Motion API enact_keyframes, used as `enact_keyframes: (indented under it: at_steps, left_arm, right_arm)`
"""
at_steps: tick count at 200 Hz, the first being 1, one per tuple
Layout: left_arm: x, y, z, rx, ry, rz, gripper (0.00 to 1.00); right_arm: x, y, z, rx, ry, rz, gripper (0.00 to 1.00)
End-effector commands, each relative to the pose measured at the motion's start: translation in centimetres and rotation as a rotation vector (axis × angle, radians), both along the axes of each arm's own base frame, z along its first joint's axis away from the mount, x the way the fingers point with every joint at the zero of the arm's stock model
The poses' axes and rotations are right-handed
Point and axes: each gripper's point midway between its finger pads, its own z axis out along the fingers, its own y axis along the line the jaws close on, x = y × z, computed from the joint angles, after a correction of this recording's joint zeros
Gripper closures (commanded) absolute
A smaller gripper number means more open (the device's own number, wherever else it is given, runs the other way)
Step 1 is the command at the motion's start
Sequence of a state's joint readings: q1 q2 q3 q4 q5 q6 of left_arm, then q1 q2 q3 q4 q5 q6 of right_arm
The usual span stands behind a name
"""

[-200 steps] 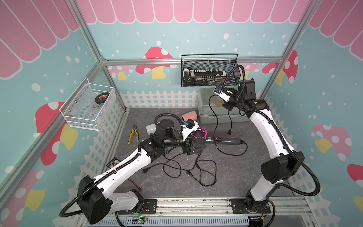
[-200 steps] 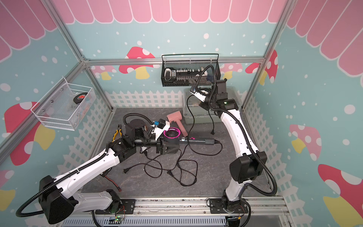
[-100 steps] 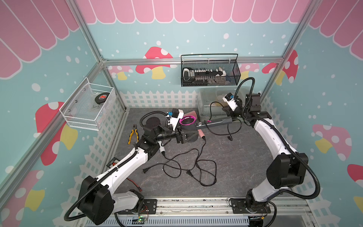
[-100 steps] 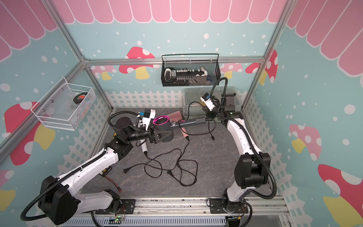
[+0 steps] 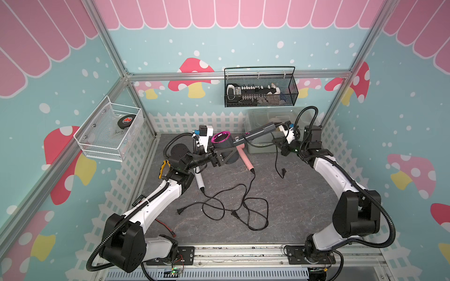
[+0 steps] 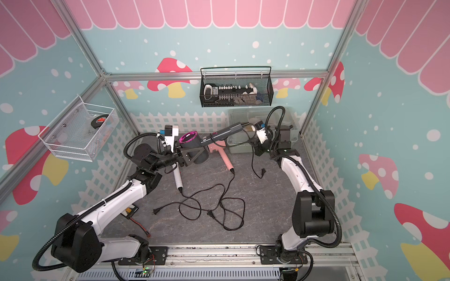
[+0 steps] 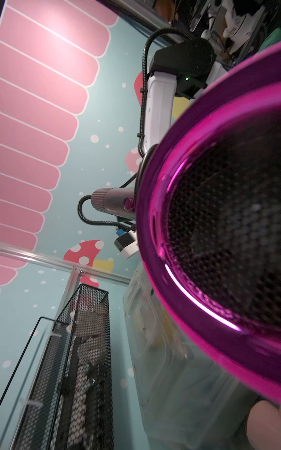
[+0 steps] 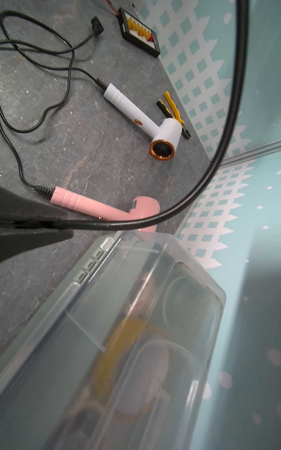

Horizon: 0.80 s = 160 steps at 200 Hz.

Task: Wrap the cord around the hair dryer
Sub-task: Wrap the power cord around the hair dryer.

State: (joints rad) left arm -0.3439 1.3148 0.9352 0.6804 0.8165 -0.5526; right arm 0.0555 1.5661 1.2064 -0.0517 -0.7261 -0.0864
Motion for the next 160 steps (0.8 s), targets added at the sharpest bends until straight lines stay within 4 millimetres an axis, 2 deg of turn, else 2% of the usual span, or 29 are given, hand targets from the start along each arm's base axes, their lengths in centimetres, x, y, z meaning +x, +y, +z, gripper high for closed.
enact_keyframes:
  at_steps: [1, 26, 42, 75, 102, 160]
  left_arm:
    - [1.4, 2.6, 3.1, -0.099, -0.072, 0.108, 1.00]
    - [2.7, 4.6, 4.1, -0.121, -0.093, 0.180, 1.00]
    - [3.4, 5.9, 4.6, -0.132, -0.104, 0.215, 1.00]
    - [4.2, 8.3, 5.9, -0.159, -0.126, 0.270, 1.00]
    - [4.7, 8.9, 6.1, -0.164, -0.130, 0.285, 1.00]
    - [5.3, 10.3, 6.8, -0.207, -0.142, 0.332, 1.00]
  right_arm:
    - [-1.6, 1.8, 0.8, 0.093, -0.034, 0.052, 1.00]
    - [-4.3, 5.0, -1.6, 0.032, -0.052, 0.092, 1.00]
    - [-5.8, 6.4, -3.5, -0.044, -0.064, 0.089, 1.00]
    - [-7.9, 7.0, -6.6, -0.171, -0.061, 0.073, 1.00]
    - [-9.7, 8.0, -8.7, -0.304, -0.049, 0.121, 1.00]
    - [-11.7, 10.3, -12.9, -0.508, -0.006, 0.201, 1.00]
